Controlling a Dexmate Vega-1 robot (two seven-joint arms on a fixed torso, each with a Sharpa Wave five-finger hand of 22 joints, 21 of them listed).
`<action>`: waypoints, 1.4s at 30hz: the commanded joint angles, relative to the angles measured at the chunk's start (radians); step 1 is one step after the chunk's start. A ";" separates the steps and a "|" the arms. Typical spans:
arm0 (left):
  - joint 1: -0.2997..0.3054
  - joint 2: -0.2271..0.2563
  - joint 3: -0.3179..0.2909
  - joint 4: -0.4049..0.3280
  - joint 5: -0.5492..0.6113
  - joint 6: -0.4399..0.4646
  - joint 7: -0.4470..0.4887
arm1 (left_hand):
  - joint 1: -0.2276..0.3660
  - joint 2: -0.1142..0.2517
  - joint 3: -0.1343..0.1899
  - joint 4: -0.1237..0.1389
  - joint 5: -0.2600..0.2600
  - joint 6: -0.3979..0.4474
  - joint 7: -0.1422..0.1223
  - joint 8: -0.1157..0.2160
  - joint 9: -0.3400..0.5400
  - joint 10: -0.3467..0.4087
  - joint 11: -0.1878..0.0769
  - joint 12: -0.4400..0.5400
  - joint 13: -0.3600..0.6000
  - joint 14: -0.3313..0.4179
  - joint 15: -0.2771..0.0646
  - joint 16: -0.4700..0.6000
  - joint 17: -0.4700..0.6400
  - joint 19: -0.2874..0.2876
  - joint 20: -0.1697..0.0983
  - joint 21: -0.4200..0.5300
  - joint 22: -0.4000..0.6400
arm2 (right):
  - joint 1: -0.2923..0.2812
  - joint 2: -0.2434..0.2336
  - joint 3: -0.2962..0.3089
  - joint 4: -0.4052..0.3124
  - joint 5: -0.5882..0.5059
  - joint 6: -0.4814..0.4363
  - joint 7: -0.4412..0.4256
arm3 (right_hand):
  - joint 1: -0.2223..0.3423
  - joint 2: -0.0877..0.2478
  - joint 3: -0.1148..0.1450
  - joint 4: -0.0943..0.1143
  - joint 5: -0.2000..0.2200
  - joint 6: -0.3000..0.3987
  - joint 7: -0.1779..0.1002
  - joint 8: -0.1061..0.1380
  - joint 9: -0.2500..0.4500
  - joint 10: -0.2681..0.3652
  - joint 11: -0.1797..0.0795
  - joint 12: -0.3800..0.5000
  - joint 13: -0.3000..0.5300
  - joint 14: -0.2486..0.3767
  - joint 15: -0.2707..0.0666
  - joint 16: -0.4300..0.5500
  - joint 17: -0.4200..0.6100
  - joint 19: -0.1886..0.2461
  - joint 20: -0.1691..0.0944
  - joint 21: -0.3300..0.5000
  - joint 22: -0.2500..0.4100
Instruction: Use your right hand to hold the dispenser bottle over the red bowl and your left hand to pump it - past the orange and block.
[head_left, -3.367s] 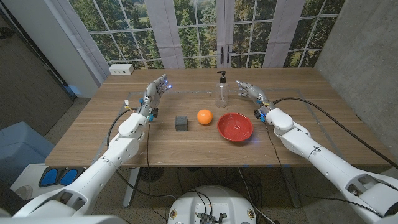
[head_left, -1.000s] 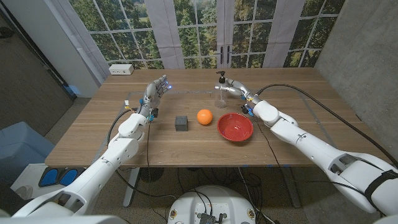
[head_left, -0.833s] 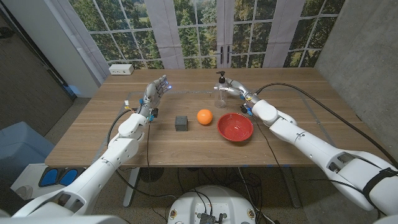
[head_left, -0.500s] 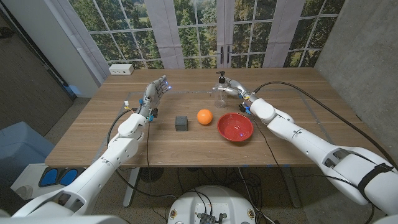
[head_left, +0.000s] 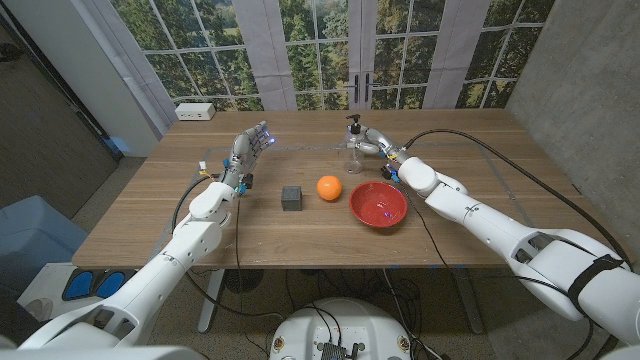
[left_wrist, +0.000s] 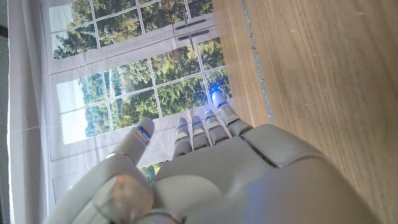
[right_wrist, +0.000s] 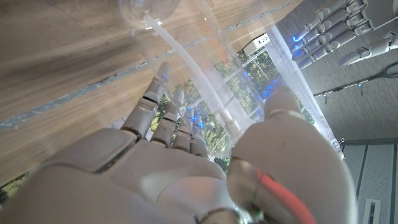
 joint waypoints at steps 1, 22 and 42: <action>-0.003 -0.003 0.002 0.002 -0.002 0.004 -0.001 | -0.010 0.049 -0.001 0.004 0.007 0.012 0.001 0.006 0.002 0.007 0.001 0.006 0.004 0.012 -0.013 0.003 0.003 0.008 0.004 -0.002 0.001 | -0.012 0.015 -0.014 0.007 -0.087 -0.008 -0.171 | 0.089 0.074 0.001 0.005 -0.062 0.173 -0.044 0.068 0.002 0.152 -0.023 0.047 0.022 0.121 -0.172 0.109 0.070 0.047 -0.054 0.050 0.026; -0.019 -0.009 0.006 0.019 0.002 0.004 -0.005 | -0.014 0.048 0.002 0.004 0.008 0.020 -0.003 0.007 0.003 0.006 0.002 0.005 0.004 0.013 -0.013 0.001 0.002 0.013 0.005 -0.011 0.002 | 0.003 0.068 -0.030 0.133 -0.149 0.104 -0.384 | 0.248 0.183 0.039 0.001 -0.092 0.674 -0.132 0.231 -0.028 0.689 -0.114 0.218 0.091 0.613 -0.190 0.279 0.184 0.010 -0.175 0.221 0.072; -0.043 -0.021 0.016 0.042 0.006 0.001 -0.019 | -0.017 0.047 0.006 0.002 0.008 0.021 -0.005 0.006 0.003 0.006 0.002 0.004 0.004 0.013 -0.012 -0.002 0.001 0.016 0.005 -0.020 0.002 | -0.009 0.038 0.021 0.065 -0.055 0.104 -0.285 | 0.259 0.170 0.029 0.005 -0.082 0.689 -0.150 0.225 -0.030 0.688 -0.115 0.209 0.107 0.615 -0.190 0.243 0.188 -0.025 -0.171 0.250 0.078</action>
